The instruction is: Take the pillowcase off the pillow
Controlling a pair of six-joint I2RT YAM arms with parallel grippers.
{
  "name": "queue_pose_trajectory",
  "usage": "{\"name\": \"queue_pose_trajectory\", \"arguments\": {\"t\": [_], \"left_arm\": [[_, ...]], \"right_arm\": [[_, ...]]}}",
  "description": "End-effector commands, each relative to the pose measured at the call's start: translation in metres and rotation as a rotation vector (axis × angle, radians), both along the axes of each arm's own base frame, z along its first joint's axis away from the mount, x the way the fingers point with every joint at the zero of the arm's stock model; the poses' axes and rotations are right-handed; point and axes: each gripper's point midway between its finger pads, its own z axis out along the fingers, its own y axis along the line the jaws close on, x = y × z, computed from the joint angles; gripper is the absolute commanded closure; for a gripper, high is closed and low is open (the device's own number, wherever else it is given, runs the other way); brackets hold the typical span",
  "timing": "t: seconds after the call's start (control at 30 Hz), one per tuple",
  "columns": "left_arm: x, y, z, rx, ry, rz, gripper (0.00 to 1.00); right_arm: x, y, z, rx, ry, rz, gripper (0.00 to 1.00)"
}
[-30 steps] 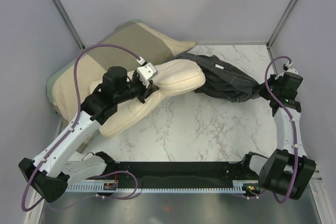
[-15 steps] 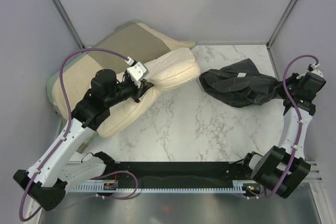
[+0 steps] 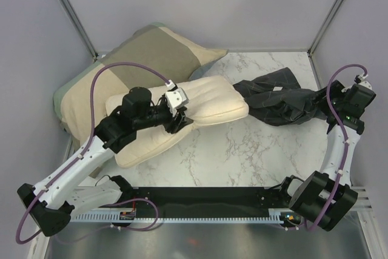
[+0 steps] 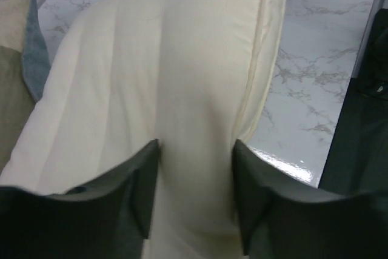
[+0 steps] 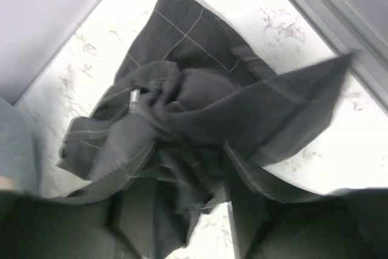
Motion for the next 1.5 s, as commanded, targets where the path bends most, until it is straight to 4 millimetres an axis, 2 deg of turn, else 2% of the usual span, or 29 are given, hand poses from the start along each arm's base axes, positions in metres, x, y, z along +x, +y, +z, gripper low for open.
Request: {"name": "queue_pose_trajectory", "arguments": {"t": [0.0, 0.03, 0.1, 0.13, 0.2, 0.3, 0.4, 0.43, 0.53, 0.63, 0.8, 0.97, 1.47], "left_arm": [[0.004, -0.007, 0.031, -0.074, -0.084, -0.014, 0.36], [0.003, -0.008, 0.032, -0.079, -0.078, -0.02, 0.22], [0.003, -0.011, 0.03, -0.085, -0.054, -0.023, 0.16], [0.0, -0.014, 0.033, -0.097, -0.046, -0.047, 0.06], [-0.003, -0.02, 0.029, -0.101, -0.009, -0.074, 0.01], [-0.003, -0.024, 0.031, -0.111, 0.023, -0.074, 0.0], [0.015, -0.018, 0.029, -0.103, 0.034, 0.036, 0.0], [0.028, -0.009, 0.03, -0.095, 0.016, 0.124, 0.0], [0.044, 0.006, 0.035, -0.115, -0.013, 0.251, 0.0], [0.05, 0.018, 0.048, -0.164, -0.056, 0.325, 0.0], [0.056, 0.032, 0.061, -0.188, -0.094, 0.412, 0.0], [0.061, 0.039, 0.06, -0.178, -0.108, 0.449, 0.0], [0.06, 0.037, 0.059, -0.173, -0.119, 0.432, 0.0]], "right_arm": [[-0.001, 0.0, 0.037, -0.06, -0.077, 0.008, 0.25], [-0.002, 0.002, 0.042, -0.064, -0.086, 0.013, 0.19], [-0.004, 0.005, 0.052, -0.065, -0.102, 0.021, 0.11], [-0.004, 0.008, 0.058, -0.066, -0.116, 0.033, 0.09], [-0.007, 0.013, 0.075, -0.085, -0.152, 0.047, 0.06], [-0.009, 0.024, 0.096, -0.108, -0.195, 0.106, 0.02], [-0.009, 0.045, 0.11, -0.108, -0.248, 0.223, 0.02], [-0.009, 0.054, 0.114, -0.121, -0.267, 0.266, 0.02], [-0.008, 0.065, 0.117, -0.143, -0.291, 0.314, 0.02], [-0.009, 0.073, 0.116, -0.159, -0.293, 0.341, 0.02], [-0.008, 0.076, 0.113, -0.159, -0.291, 0.352, 0.02], [-0.008, 0.078, 0.114, -0.16, -0.293, 0.36, 0.02], [-0.005, 0.079, 0.112, -0.156, -0.287, 0.368, 0.02]]}}
